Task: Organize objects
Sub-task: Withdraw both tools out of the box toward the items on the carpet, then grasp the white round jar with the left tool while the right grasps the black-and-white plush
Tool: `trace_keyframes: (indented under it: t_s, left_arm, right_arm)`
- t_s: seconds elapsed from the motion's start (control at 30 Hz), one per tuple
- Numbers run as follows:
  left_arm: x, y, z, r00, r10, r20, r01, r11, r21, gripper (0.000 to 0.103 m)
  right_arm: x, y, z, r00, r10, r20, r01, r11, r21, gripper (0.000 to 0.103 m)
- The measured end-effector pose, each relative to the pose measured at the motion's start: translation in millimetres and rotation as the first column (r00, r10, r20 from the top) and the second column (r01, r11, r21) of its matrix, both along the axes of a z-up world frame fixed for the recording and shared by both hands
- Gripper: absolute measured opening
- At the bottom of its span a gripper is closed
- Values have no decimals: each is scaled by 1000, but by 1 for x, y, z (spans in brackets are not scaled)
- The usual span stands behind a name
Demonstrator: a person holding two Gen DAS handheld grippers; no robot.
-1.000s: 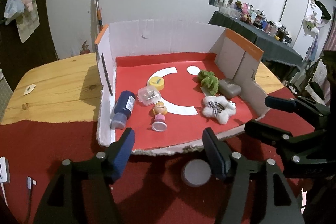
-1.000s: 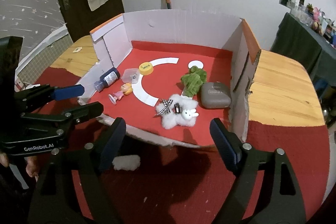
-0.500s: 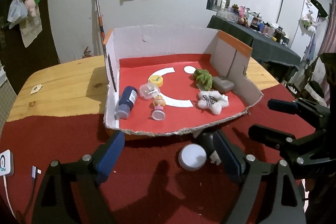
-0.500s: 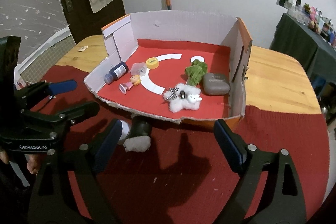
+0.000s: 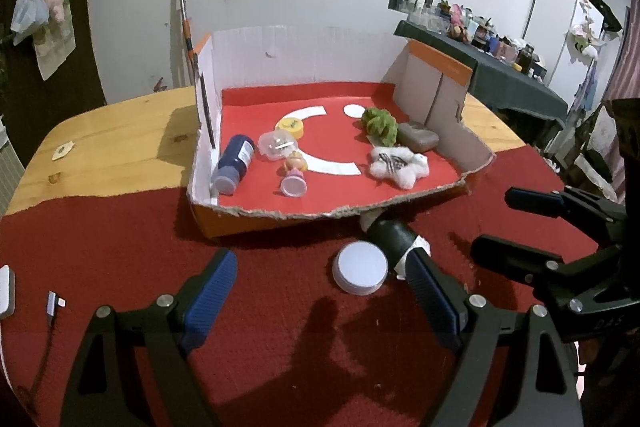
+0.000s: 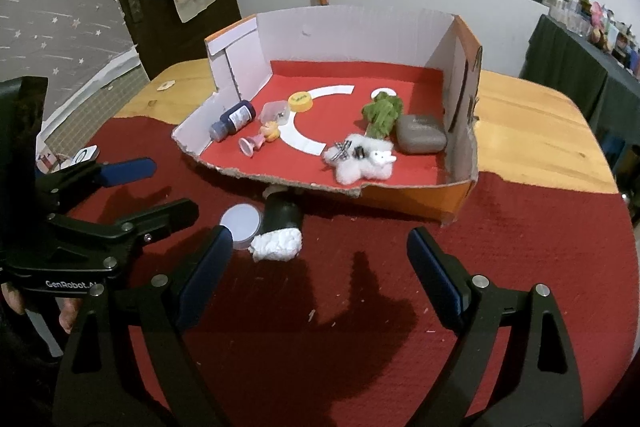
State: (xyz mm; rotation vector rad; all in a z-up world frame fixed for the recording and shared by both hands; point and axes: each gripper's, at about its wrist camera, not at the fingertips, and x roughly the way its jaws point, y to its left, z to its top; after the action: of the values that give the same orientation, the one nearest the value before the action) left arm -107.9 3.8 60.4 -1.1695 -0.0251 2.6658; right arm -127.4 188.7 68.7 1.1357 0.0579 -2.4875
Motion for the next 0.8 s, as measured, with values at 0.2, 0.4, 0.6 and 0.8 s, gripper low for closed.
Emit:
trace_keyframes:
  t_s: [0.2,0.4,0.6,0.8]
  left_arm:
    - [1,4,-7,1000,-22,18,22,1000,-4,75]
    - [0,12,-18,996,-70,55,71,997,-11,51]
    - [-1,20,-28,991,-107,84,109,994,-14,43]
    - [-2,25,-36,986,-129,105,131,991,-14,42]
  right_arm:
    - [-2,-3,-8,1000,16,21,-16,1000,-2,67]
    - [-8,-8,-19,998,32,51,-32,999,5,58]
    - [-14,-13,-27,997,45,70,-45,999,3,58]
    - [-21,-18,-32,994,61,87,-61,998,0,58]
